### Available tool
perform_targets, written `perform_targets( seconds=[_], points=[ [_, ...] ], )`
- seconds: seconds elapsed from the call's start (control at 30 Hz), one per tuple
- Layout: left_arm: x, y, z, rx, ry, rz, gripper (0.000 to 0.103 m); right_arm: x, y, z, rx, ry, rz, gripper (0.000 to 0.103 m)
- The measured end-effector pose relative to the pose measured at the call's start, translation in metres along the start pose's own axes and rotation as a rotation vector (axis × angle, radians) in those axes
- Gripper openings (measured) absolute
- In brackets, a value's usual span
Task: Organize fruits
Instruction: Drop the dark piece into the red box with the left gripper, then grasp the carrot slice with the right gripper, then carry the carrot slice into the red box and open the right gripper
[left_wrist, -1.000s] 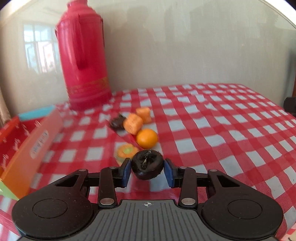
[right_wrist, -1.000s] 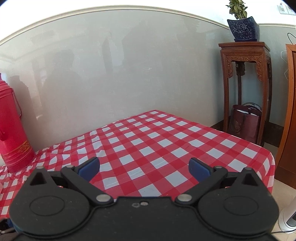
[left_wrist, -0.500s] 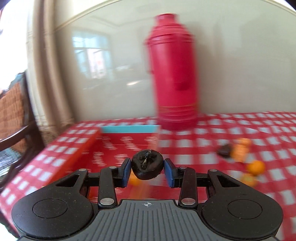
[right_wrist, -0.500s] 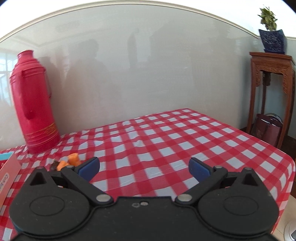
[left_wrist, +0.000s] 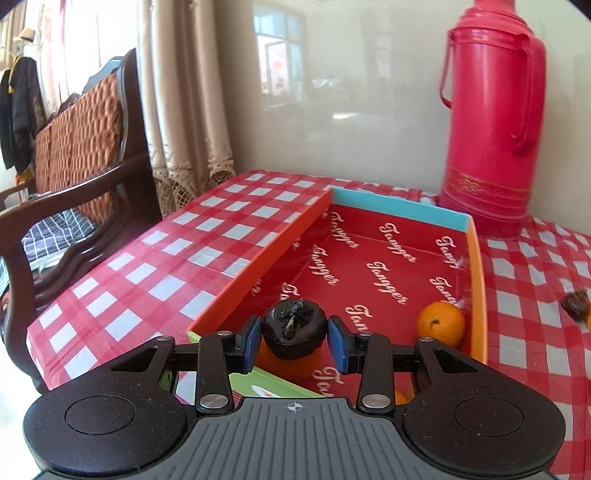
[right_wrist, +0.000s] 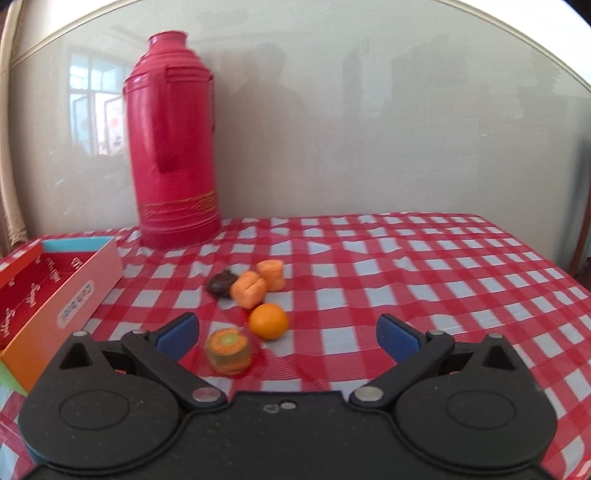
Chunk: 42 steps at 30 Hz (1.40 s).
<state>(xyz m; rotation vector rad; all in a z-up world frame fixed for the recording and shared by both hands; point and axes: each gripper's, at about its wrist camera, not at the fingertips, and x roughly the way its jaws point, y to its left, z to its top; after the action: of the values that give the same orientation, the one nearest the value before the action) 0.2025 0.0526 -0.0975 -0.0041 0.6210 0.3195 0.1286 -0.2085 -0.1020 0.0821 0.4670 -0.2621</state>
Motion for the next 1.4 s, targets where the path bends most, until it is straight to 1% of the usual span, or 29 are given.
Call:
perform_targets(
  seconds=[0.07, 0.13, 0.17, 0.2, 0.23, 0.3, 0.33, 0.4, 0.47, 0.53, 0.63, 0.7, 0.77, 0.8, 0.87, 0.9, 0.93, 0.97, 1.0, 1.07, 1.13, 1.27, 1.4],
  points=[
    [-0.001, 0.005, -0.001, -0.012, 0.000, -0.004, 0.040, 0.003, 0.007, -0.001, -0.012, 0.014, 0.016, 0.096],
    [-0.002, 0.007, -0.001, -0.016, -0.003, -0.011, 0.044, 0.006, 0.012, -0.002, -0.018, 0.025, 0.029, 0.094],
    [-0.003, 0.009, 0.000, -0.019, -0.009, -0.011, 0.052, 0.006, 0.013, -0.002, -0.020, 0.028, 0.033, 0.094],
    [-0.004, 0.010, 0.000, -0.022, -0.018, -0.011, 0.064, 0.008, 0.013, -0.002, -0.021, 0.031, 0.036, 0.093],
    [-0.006, 0.011, 0.001, -0.026, -0.029, -0.011, 0.071, 0.009, 0.014, -0.002, -0.023, 0.034, 0.038, 0.093],
    [-0.011, 0.014, 0.001, -0.036, -0.051, -0.004, 0.097, 0.011, 0.015, -0.002, -0.022, 0.042, 0.038, 0.093],
    [-0.013, 0.016, 0.002, -0.043, -0.066, 0.008, 0.100, 0.012, 0.015, -0.002, -0.021, 0.046, 0.040, 0.093],
    [-0.017, 0.022, 0.003, -0.058, -0.084, 0.014, 0.100, 0.016, 0.016, -0.001, -0.015, 0.062, 0.050, 0.092],
    [-0.018, 0.030, 0.004, -0.075, -0.080, 0.009, 0.100, 0.020, 0.017, -0.001, -0.001, 0.082, 0.069, 0.086],
    [-0.018, 0.038, 0.005, -0.094, -0.065, 0.008, 0.100, 0.026, 0.019, -0.002, -0.001, 0.107, 0.077, 0.075],
    [-0.022, 0.052, 0.005, -0.111, -0.069, 0.025, 0.100, 0.034, 0.023, -0.003, 0.009, 0.138, 0.091, 0.072],
    [-0.027, 0.061, 0.005, -0.123, -0.081, 0.043, 0.100, 0.038, 0.026, -0.002, 0.010, 0.149, 0.096, 0.068],
    [-0.030, 0.072, 0.004, -0.135, -0.084, 0.054, 0.100, 0.041, 0.028, -0.001, 0.011, 0.162, 0.096, 0.067],
    [-0.031, 0.078, 0.002, -0.139, -0.080, 0.060, 0.101, 0.043, 0.029, 0.000, 0.013, 0.167, 0.095, 0.065],
    [-0.033, 0.087, 0.000, -0.145, -0.072, 0.068, 0.100, 0.046, 0.030, 0.000, 0.009, 0.182, 0.087, 0.056],
    [-0.034, 0.092, -0.001, -0.150, -0.070, 0.074, 0.100, 0.048, 0.029, 0.000, 0.011, 0.192, 0.082, 0.054],
    [-0.034, 0.096, -0.002, -0.154, -0.070, 0.080, 0.100, 0.050, 0.029, -0.001, 0.016, 0.204, 0.080, 0.049],
    [-0.035, 0.101, -0.004, -0.160, -0.072, 0.087, 0.101, 0.052, 0.028, -0.001, 0.020, 0.214, 0.084, 0.046],
    [-0.036, 0.105, -0.005, -0.166, -0.075, 0.096, 0.101, 0.054, 0.029, -0.001, 0.022, 0.223, 0.086, 0.041],
    [-0.036, 0.111, -0.008, -0.172, -0.079, 0.118, 0.101, 0.057, 0.031, -0.002, 0.016, 0.233, 0.083, 0.038],
    [-0.034, 0.118, -0.010, -0.185, -0.077, 0.139, 0.101, 0.059, 0.034, -0.003, 0.000, 0.233, 0.061, 0.028],
    [-0.029, 0.137, -0.014, -0.241, -0.063, 0.196, 0.101, 0.058, 0.033, -0.002, 0.007, 0.226, 0.063, 0.028],
    [-0.027, 0.157, -0.020, -0.310, -0.041, 0.244, 0.101, 0.050, 0.034, 0.004, 0.018, 0.182, 0.077, 0.028]
  ],
)
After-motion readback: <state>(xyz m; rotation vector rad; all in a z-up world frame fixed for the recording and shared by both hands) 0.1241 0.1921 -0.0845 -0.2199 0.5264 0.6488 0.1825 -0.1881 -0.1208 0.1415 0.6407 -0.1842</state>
